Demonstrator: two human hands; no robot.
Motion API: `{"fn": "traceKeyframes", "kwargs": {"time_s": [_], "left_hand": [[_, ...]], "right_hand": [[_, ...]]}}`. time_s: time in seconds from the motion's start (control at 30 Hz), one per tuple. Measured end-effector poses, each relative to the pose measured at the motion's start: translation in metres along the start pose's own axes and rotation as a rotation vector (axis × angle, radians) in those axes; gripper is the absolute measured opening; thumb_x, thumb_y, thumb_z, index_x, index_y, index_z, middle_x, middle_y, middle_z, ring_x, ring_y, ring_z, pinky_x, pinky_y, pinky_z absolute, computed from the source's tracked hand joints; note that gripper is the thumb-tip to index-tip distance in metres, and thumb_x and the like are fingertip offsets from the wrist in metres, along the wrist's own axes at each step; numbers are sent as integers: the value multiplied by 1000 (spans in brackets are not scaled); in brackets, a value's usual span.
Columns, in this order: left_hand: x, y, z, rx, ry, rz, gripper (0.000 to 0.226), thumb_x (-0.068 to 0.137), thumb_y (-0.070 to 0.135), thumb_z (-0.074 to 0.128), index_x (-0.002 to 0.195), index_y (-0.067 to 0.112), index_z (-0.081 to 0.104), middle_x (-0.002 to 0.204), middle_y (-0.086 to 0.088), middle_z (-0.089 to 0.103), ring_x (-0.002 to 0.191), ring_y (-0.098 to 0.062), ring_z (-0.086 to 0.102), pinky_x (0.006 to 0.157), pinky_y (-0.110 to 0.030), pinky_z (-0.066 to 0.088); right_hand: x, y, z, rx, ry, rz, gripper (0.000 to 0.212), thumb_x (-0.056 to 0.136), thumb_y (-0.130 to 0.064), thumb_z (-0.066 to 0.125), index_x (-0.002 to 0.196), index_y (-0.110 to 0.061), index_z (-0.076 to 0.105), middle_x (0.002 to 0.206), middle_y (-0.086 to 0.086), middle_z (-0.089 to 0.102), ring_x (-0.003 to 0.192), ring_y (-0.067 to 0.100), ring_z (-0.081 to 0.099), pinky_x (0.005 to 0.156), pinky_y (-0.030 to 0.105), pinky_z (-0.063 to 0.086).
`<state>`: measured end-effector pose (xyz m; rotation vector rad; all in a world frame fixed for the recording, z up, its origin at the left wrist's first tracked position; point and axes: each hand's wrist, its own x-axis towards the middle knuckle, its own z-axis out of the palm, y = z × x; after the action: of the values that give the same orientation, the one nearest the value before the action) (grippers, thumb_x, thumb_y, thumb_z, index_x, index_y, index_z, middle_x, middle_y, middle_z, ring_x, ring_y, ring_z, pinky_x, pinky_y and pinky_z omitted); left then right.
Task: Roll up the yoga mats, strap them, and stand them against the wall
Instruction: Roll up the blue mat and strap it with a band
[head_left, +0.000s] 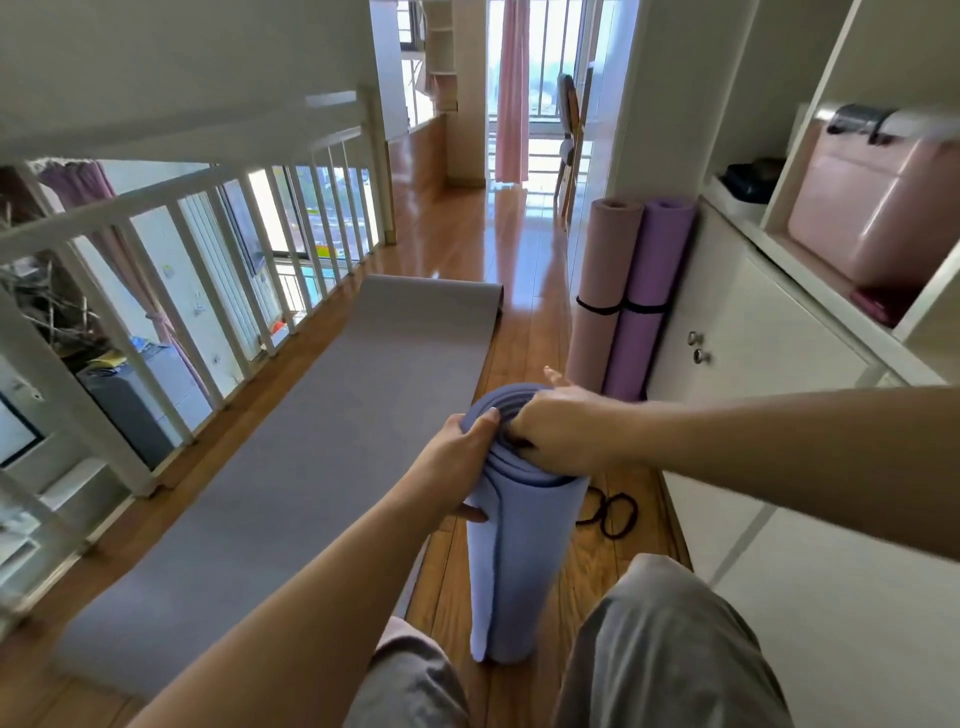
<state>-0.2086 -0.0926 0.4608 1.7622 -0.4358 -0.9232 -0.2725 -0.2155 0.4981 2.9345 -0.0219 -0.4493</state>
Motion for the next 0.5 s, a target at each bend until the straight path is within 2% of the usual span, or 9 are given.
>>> {"fn": "traceKeyframes", "kwargs": {"time_s": [0.07,0.1,0.13,0.17,0.23,0.27,0.33,0.43,0.5], "left_hand": [[-3,-1,-5,3,1,-7,41,97,53,38,126,25,39,107,2,53,97,-18,54,83,-51,55],[-4,-1,-6,10,1,-10,43,96,54,37,128,25,38,110,1,52,101,-20,53,85,-52,54],[-6,-1,-7,19,0,-9,45,96,55,36,129,25,38,114,-1,50,103,-21,53,86,-53,54],[-8,-1,-7,28,-2,-6,46,96,55,35,130,25,38,116,-1,50,104,-22,52,87,-53,53],[-9,-1,-7,44,-13,-5,47,96,55,33,131,24,38,118,-3,51,107,-23,53,88,-54,52],[-10,-1,-8,52,-22,-8,47,96,56,33,131,24,39,119,-3,51,108,-24,54,88,-54,52],[-11,-2,-9,65,-39,-14,49,96,57,33,132,25,39,120,-3,52,108,-24,54,87,-54,53],[-11,-6,-10,71,-51,-15,48,95,58,35,131,27,42,115,0,54,105,-21,56,86,-52,54],[-12,-9,-12,78,-59,-9,47,94,59,35,129,30,44,114,1,57,104,-21,58,85,-52,55]], "right_hand": [[-5,-3,17,92,253,-31,36,101,-30,35,96,-18,69,91,-6,70,95,14,62,117,55,1],[-6,-3,24,136,358,-50,39,101,-30,34,92,-18,70,88,-6,71,92,14,64,118,54,2],[-7,-3,31,180,451,-74,43,99,-32,33,85,-18,71,82,-5,72,85,14,66,117,55,10],[-8,-4,36,222,531,-97,46,97,-34,32,79,-17,71,76,-4,71,77,14,66,113,56,24],[-8,-4,47,294,682,-125,47,93,-35,35,69,-15,70,66,-2,69,62,14,65,92,53,49],[-9,-4,51,334,754,-124,45,93,-34,38,67,-14,70,64,-1,69,59,14,64,85,52,53],[-11,-9,60,410,855,-106,43,93,-33,42,67,-13,71,63,0,69,58,14,64,84,53,52],[-14,-15,71,471,973,-71,37,92,-31,48,69,-16,73,64,-4,70,64,6,64,109,47,31],[-17,-18,73,541,1005,-39,36,91,-32,50,70,-16,73,65,-4,70,65,3,62,112,44,25]]}}
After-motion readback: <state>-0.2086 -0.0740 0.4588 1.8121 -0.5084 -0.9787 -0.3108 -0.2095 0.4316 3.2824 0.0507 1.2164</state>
